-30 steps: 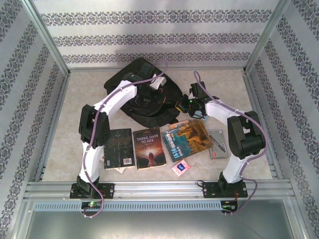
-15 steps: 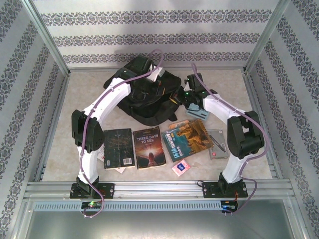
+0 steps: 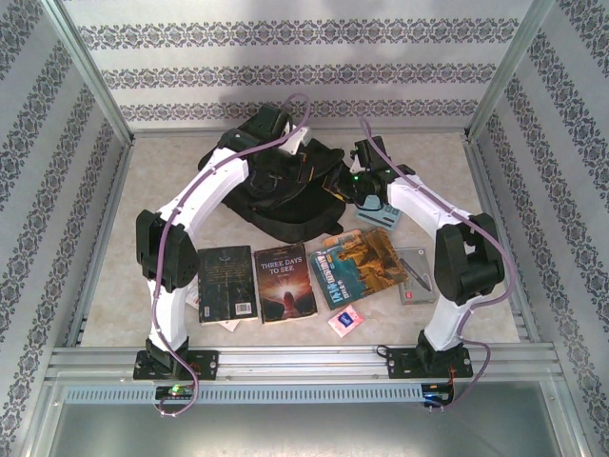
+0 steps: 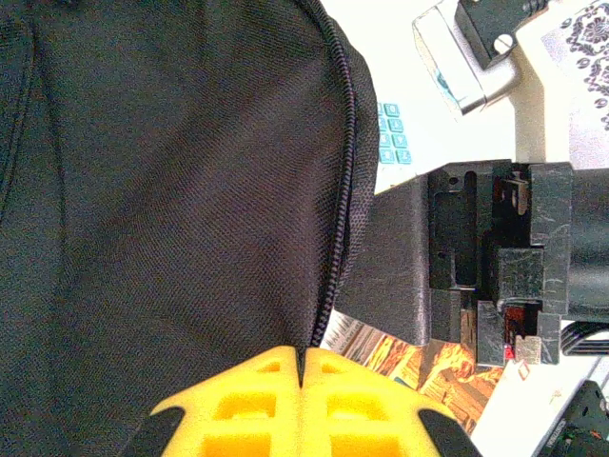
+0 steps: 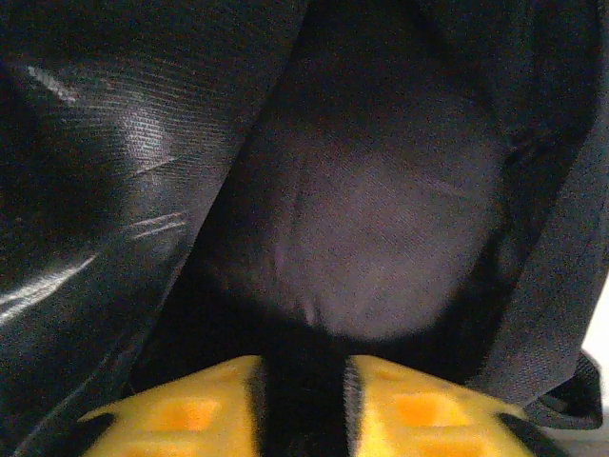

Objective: Pack books, pencil case, and school supplies into a backpack

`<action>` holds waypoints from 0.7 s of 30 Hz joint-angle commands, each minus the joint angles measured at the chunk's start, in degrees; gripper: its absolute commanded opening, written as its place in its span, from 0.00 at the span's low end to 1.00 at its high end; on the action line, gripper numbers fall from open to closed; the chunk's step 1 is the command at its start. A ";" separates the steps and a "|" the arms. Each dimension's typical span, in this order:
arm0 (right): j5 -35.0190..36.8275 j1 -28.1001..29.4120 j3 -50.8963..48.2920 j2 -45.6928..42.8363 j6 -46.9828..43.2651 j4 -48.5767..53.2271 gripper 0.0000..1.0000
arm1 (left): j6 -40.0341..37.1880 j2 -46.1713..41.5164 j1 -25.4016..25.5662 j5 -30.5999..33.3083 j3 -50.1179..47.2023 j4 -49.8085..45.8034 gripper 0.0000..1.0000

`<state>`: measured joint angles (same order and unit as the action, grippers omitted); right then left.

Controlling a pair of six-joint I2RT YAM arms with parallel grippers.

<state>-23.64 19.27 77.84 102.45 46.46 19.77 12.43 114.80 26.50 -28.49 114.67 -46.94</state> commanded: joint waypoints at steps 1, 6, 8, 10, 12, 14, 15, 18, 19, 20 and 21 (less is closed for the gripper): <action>-2.21 0.29 -0.02 -0.48 1.81 -3.52 0.19 | 0.85 -1.42 -0.53 -2.68 2.05 0.53 0.00; -7.84 0.85 0.07 3.25 11.20 -16.20 0.11 | 0.87 0.14 -0.77 -3.04 1.78 0.02 0.17; -8.55 1.03 1.57 4.77 12.52 -17.26 0.09 | 1.67 1.06 -1.09 -4.18 2.03 0.29 0.24; -8.88 1.04 2.17 5.37 13.46 -18.59 0.08 | 1.98 1.90 -1.32 -4.16 2.43 0.12 0.37; -8.97 0.88 2.74 5.65 13.68 -18.63 0.08 | 1.91 2.34 -1.57 -3.70 2.87 -0.17 0.48; -9.27 0.69 2.83 5.74 13.94 -18.77 0.08 | 1.64 2.83 -1.72 -2.86 3.33 -0.50 0.54; -9.56 0.61 2.88 5.86 14.22 -19.02 0.08 | 1.23 3.19 -1.72 -2.61 3.84 -1.05 0.55; -10.36 0.38 2.75 6.00 15.12 -19.91 0.08 | -0.13 4.49 -1.75 -1.37 5.25 -2.98 0.58; -10.54 0.25 2.75 6.08 15.39 -20.24 0.07 | -0.52 4.79 -1.72 -1.10 5.38 -3.24 0.58; -10.76 0.27 2.84 6.14 15.73 -20.44 0.07 | -0.93 5.06 -1.72 -1.12 5.38 -3.56 0.58; -10.98 0.22 2.85 6.22 16.15 -20.84 0.07 | -1.23 5.32 -1.72 -1.28 5.24 -3.67 0.58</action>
<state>-32.51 19.55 78.74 108.20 60.60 2.42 13.45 118.80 25.30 -30.59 118.21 -47.62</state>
